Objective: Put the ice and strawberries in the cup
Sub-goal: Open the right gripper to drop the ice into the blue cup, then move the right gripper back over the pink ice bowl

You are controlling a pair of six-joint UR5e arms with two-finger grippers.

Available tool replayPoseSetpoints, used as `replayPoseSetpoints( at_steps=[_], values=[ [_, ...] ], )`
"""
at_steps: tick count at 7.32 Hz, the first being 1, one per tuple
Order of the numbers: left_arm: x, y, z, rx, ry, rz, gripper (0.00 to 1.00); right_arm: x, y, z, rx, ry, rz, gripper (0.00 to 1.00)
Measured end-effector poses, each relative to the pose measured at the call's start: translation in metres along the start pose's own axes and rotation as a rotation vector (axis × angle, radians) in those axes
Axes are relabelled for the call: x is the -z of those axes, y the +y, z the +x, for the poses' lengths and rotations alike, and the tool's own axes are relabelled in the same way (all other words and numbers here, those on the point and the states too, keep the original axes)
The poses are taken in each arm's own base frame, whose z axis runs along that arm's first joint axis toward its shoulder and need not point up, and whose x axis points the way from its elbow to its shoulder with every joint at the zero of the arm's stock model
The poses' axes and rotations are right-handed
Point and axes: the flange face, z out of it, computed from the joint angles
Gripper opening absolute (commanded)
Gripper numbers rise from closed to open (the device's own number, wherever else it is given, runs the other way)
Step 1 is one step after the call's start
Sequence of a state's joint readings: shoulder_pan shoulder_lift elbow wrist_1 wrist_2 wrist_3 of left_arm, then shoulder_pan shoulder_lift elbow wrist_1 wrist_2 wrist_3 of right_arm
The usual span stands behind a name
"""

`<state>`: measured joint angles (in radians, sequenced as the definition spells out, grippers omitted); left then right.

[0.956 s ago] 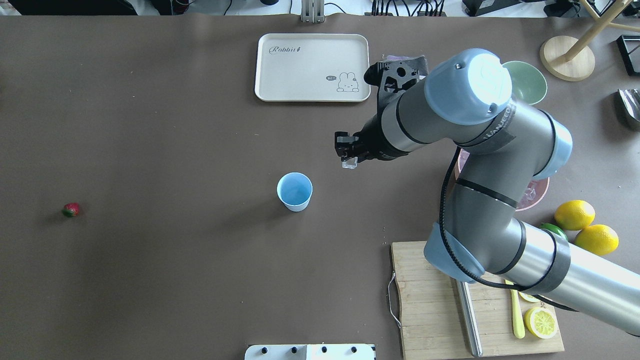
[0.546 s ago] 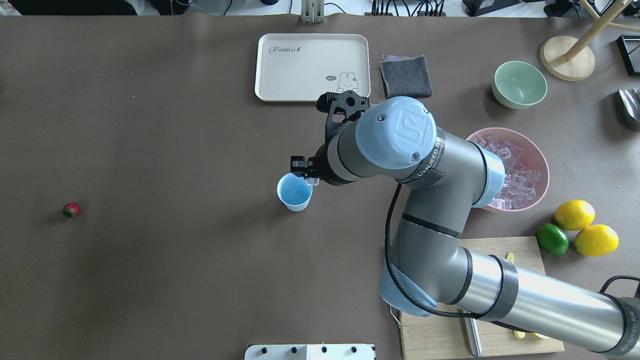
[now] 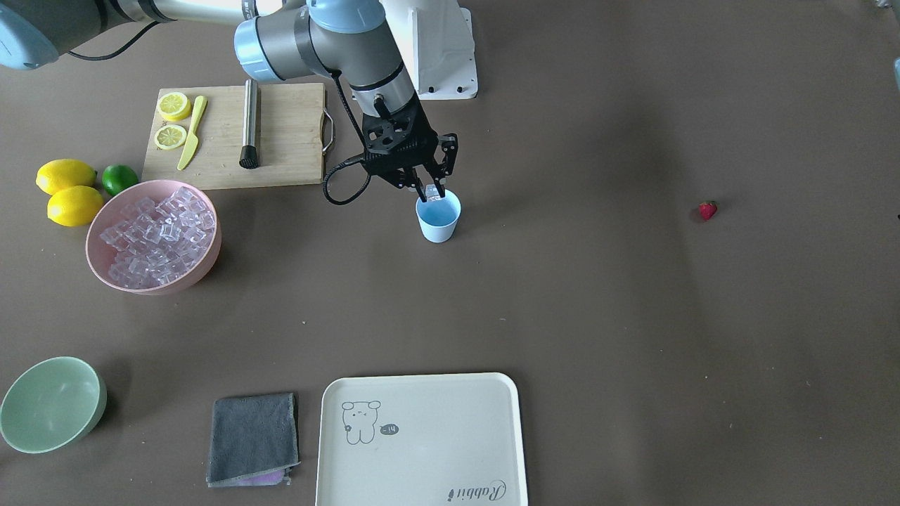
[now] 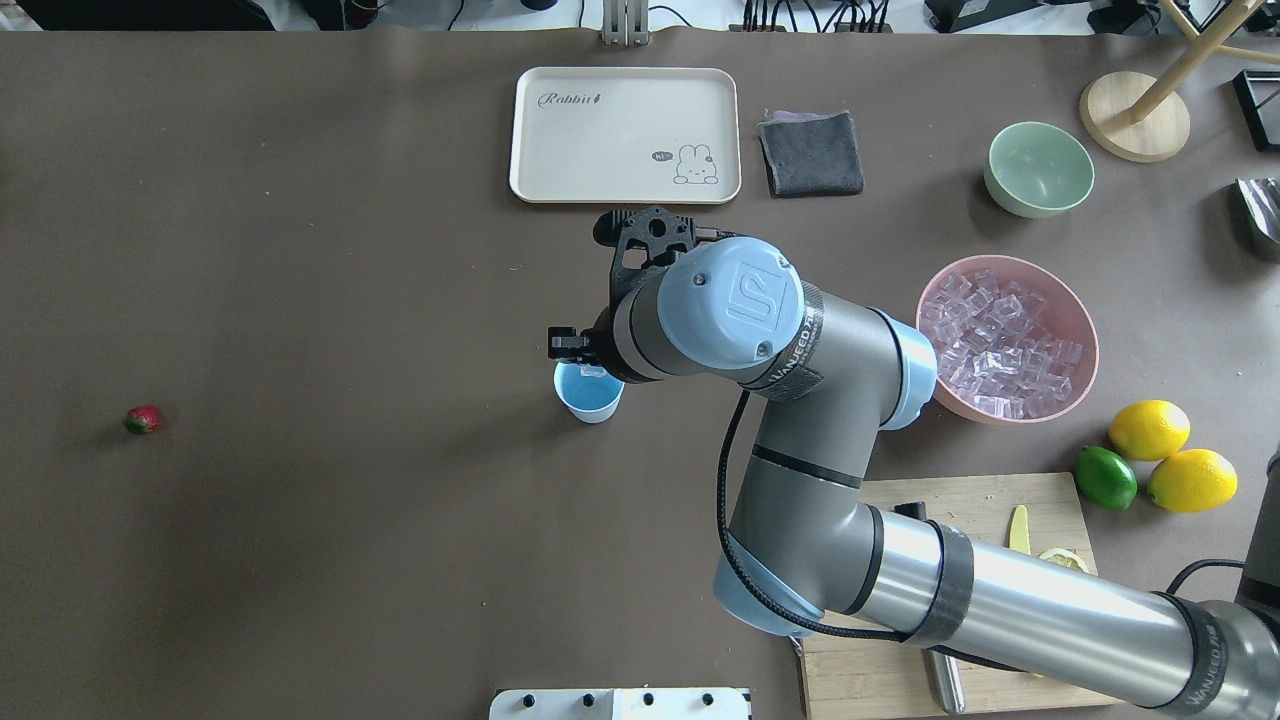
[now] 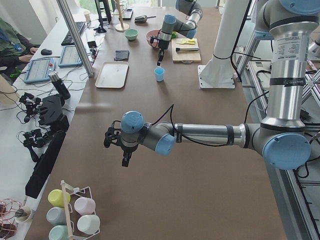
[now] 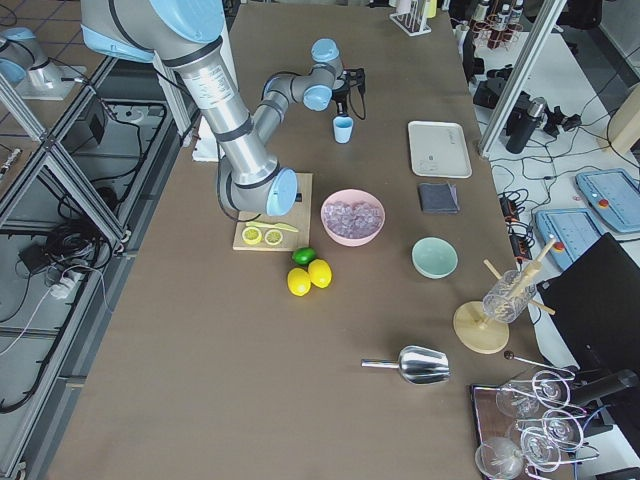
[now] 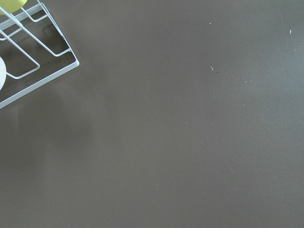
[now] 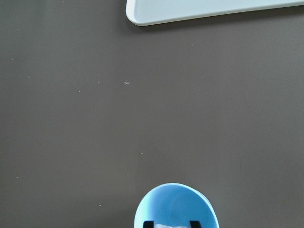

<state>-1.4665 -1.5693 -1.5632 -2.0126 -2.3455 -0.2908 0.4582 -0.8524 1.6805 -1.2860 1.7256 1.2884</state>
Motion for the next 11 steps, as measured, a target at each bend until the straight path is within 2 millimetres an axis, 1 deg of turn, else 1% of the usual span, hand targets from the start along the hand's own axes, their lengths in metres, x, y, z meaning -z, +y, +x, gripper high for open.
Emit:
replayPoseSetpoints(
  at_steps=[1, 2, 3, 6, 7, 8, 9, 10, 11],
  values=[
    [0.000, 0.000, 0.000, 0.000, 0.000, -0.001, 0.98, -0.005, 0.001, 0.000, 0.001, 0.007, 0.000, 0.30],
    [-0.001, 0.000, -0.001, -0.001, 0.000, -0.001, 0.98, -0.007, 0.001, 0.000, 0.001, 0.010, 0.001, 0.89],
    [-0.001, 0.000, -0.001, -0.001, 0.000, -0.001, 0.98, -0.009, 0.001, -0.001, 0.001, 0.012, 0.001, 0.99],
    [-0.001, -0.001, 0.000, -0.003, 0.000, 0.000, 0.98, -0.006, 0.001, -0.008, -0.045, 0.000, 0.003, 0.99],
    [0.000, -0.002, 0.000, -0.004, 0.000, 0.001, 0.98, -0.002, -0.001, -0.012, -0.059, -0.007, 0.005, 0.99],
    [0.000, -0.003, 0.001, -0.005, 0.001, 0.002, 0.98, 0.003, -0.006, -0.010, -0.070, -0.001, 0.008, 0.99],
    [0.001, -0.004, 0.002, -0.008, 0.002, 0.006, 0.98, 0.012, -0.018, -0.002, -0.084, 0.020, 0.006, 0.99],
    [0.002, -0.004, 0.003, -0.014, 0.004, 0.012, 0.98, 0.029, -0.035, 0.014, -0.104, 0.054, -0.011, 0.99],
    [0.003, -0.005, 0.004, -0.019, 0.006, 0.018, 0.98, 0.045, -0.052, 0.038, -0.115, 0.082, -0.031, 0.99]
  ],
)
